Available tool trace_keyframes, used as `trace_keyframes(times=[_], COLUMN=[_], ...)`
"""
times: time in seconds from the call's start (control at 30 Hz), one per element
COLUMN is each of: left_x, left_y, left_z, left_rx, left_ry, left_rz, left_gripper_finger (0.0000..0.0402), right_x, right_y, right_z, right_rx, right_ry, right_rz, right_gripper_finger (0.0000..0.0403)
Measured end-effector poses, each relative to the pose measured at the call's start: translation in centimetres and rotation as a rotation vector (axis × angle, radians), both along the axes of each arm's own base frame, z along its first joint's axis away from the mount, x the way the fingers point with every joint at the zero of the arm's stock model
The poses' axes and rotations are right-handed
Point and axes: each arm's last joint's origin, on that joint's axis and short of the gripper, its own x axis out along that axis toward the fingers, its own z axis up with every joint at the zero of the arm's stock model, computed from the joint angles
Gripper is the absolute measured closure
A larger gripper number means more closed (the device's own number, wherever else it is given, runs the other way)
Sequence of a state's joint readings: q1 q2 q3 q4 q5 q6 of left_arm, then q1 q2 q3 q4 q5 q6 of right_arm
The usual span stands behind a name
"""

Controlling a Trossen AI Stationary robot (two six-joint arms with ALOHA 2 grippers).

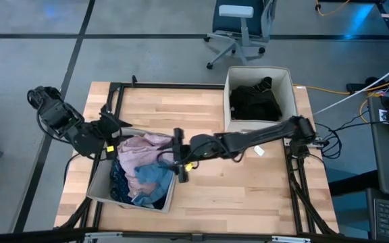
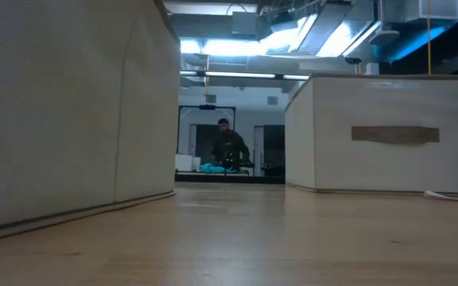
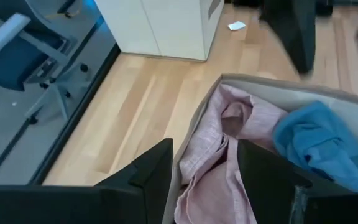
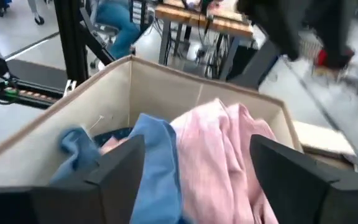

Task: Sort clothes
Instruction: Adjust the bottom white laundry organizer on the table

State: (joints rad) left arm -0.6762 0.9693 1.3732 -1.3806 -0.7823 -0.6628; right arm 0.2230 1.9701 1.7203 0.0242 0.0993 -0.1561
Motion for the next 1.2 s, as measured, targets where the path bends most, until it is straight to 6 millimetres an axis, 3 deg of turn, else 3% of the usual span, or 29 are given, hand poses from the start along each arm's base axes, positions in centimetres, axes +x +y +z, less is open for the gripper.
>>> trace_keyframes(times=[0.2,0.33,0.43,0.53,0.67,0.9,1.07,1.2], left_x=[-0.3,-1.2,-2.5,-3.6,-4.3,-2.1,-0.3,-0.5], left_y=[0.3,1.1,2.1,3.2,3.6,2.0,2.2,3.8], left_z=[-1.8,-2.6,-2.9,-3.6,-5.2,-8.0,-10.3,-10.4], left_rx=[0.038,0.034,0.0,-0.028,-0.104,-0.157,-0.039,0.04], left_ry=[-0.035,-0.107,-0.186,-0.246,-0.344,-0.531,-0.526,-0.528], left_rz=[-0.02,-0.026,-0.041,-0.041,-0.065,-0.153,-0.056,0.046], left_gripper_finger=[0.0231,0.0234,0.0247,0.0269,0.0311,0.0394,0.0398,0.04], right_x=[-5.2,-9.6,-12.5,-15.0,-18.0,-24.2,-27.4,-28.7], right_y=[-0.7,-0.6,-0.5,-0.7,-1.7,-4.4,-5.3,-5.7], right_z=[4.3,6.6,7.1,6.5,3.4,-1.6,-4.3,-5.8], right_rx=[0.058,0.04,0.035,0.053,0.113,0.214,0.253,0.25], right_ry=[0.17,0.285,0.349,0.371,0.365,0.137,0.026,-0.018], right_rz=[-0.063,-0.153,-0.201,-0.216,-0.195,-0.188,-0.169,-0.146], right_gripper_finger=[0.0106,0.013,0.0158,0.0189,0.0232,0.0297,0.0336,0.0366])
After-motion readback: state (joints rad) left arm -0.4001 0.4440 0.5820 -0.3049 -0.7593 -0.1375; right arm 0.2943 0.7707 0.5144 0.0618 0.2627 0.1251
